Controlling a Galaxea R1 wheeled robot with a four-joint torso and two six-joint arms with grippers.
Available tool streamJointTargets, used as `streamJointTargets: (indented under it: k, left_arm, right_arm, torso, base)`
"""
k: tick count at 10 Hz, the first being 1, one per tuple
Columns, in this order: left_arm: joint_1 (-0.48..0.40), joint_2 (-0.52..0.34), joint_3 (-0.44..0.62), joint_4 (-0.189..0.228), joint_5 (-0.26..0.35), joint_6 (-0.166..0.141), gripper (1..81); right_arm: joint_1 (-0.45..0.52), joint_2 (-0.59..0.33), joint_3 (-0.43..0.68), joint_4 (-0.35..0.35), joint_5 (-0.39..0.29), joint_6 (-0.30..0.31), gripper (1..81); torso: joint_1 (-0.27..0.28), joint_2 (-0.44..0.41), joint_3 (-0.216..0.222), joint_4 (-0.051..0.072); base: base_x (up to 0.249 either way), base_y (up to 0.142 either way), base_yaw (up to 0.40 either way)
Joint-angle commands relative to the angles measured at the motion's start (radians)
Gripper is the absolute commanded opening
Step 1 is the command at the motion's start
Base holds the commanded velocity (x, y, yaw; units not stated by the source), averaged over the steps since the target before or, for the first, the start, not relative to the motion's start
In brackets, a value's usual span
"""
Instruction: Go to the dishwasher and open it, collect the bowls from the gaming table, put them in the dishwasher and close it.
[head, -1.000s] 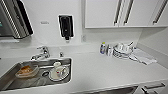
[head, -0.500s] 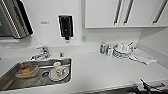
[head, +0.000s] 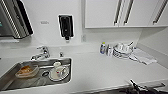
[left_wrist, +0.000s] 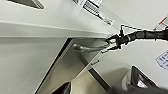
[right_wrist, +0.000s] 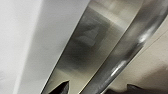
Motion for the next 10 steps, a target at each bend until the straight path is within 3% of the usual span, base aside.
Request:
streamJointTargets:
  k: [1, 8, 10]
  left_arm:
    - [-0.063, -0.053, 0.027, 0.025, 0.001, 0.001, 81.1]
    - [-0.063, -0.052, 0.021, 0.028, 0.006, 0.001, 81.1]
    - [-0.063, -0.047, 0.019, 0.028, 0.006, 0.003, 81.1]
  right_arm:
    - [0.088, 0.001, -0.029, 0.005, -0.033, 0.008, 81.1]
    - [0.018, 0.176, -0.212, -0.009, -0.035, 0.008, 81.1]
    - [-0.01, 0.158, -0.195, -0.018, -0.035, 0.006, 81.1]
  torso:
    - [0.0, 0.0, 0.0, 0.0]
    - [0.0, 0.0, 0.0, 0.0]
    - [0.0, 0.0, 0.0, 0.0]
  base:
    - [0.0, 0.0, 0.0]
    - [0.0, 0.0, 0.0]
    - [0.0, 0.0, 0.0]
